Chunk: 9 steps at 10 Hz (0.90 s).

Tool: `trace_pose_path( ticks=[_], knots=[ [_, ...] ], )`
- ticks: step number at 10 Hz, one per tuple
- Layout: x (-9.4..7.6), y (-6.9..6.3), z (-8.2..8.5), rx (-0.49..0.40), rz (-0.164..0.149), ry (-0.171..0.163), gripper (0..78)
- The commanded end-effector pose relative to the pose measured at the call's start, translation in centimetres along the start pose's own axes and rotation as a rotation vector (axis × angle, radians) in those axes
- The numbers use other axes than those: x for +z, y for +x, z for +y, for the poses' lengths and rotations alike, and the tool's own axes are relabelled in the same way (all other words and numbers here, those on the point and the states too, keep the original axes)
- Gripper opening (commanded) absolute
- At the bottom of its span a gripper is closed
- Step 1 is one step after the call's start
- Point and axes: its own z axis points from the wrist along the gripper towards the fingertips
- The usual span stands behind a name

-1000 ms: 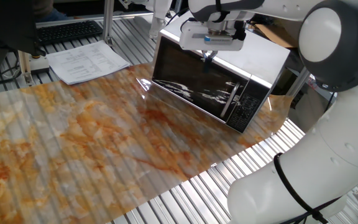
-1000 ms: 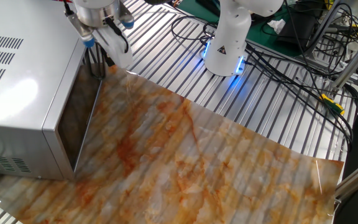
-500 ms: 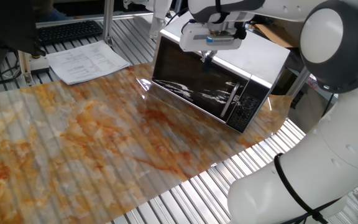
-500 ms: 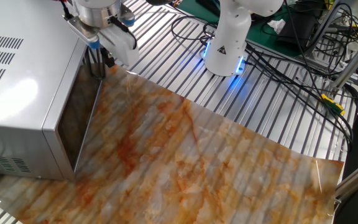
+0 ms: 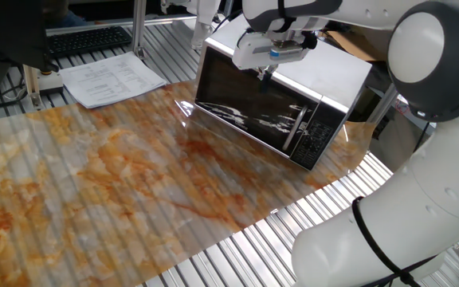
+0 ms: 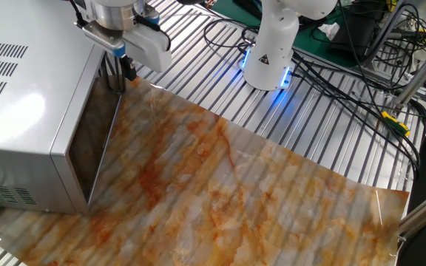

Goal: Close the microwave door

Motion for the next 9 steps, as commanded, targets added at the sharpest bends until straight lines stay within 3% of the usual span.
trace_pose_path(
  ticks=[1,3,9],
  knots=[
    [-0.9,0.8,2.4,0.042,-0.008,-0.025,0.0],
    [-1.1,1.8,5.9,0.091,-0.01,-0.024,0.0],
    [-0.6,3.4,9.8,0.134,-0.016,-0.03,0.0]
  ],
)
